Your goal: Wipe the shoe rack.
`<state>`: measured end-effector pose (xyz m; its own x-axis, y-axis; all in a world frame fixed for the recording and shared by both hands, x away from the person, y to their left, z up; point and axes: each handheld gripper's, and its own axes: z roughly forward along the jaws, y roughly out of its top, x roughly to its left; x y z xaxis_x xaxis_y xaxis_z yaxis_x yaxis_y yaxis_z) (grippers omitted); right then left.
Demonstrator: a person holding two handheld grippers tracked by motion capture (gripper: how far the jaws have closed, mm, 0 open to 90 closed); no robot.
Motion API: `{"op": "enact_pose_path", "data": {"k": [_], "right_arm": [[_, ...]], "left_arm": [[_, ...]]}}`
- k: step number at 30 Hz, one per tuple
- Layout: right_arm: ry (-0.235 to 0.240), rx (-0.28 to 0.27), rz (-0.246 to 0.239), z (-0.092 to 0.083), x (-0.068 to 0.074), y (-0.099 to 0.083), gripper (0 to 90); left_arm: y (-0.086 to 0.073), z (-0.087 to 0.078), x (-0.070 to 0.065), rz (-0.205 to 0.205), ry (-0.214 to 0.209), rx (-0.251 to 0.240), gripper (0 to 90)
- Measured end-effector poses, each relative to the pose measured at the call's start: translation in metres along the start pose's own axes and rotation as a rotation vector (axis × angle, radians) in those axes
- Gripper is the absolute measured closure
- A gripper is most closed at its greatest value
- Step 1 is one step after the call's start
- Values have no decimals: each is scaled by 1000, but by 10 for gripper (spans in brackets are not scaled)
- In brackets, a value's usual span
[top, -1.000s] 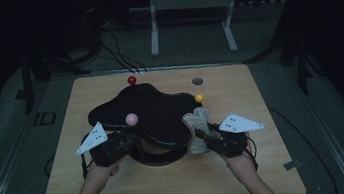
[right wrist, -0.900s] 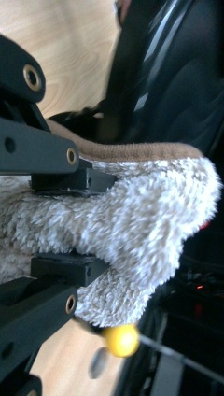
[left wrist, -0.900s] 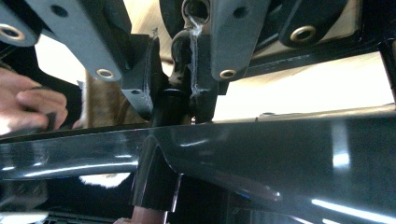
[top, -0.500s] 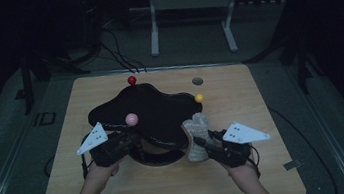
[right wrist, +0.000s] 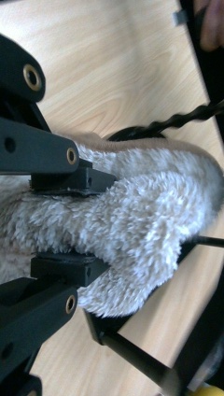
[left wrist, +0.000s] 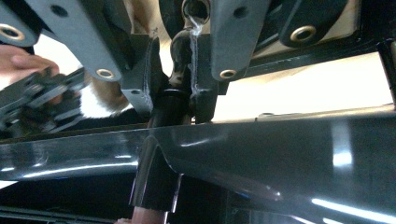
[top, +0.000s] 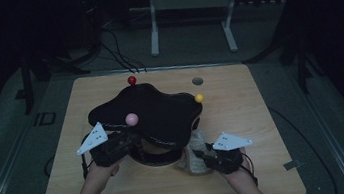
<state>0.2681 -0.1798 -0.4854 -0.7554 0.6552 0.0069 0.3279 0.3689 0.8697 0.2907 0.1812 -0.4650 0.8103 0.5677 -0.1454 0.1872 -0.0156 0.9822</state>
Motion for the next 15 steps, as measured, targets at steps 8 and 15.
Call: {"op": "enact_pose_path", "data": {"k": [8, 15], "right_arm": [[-89, -12, -42, 29, -28, 6, 667], [-176, -7, -95, 65, -57, 7, 659]], "left_arm": [[0, 0, 1, -3, -8, -1, 743], [-1, 0, 2, -12, -20, -5, 743]]}}
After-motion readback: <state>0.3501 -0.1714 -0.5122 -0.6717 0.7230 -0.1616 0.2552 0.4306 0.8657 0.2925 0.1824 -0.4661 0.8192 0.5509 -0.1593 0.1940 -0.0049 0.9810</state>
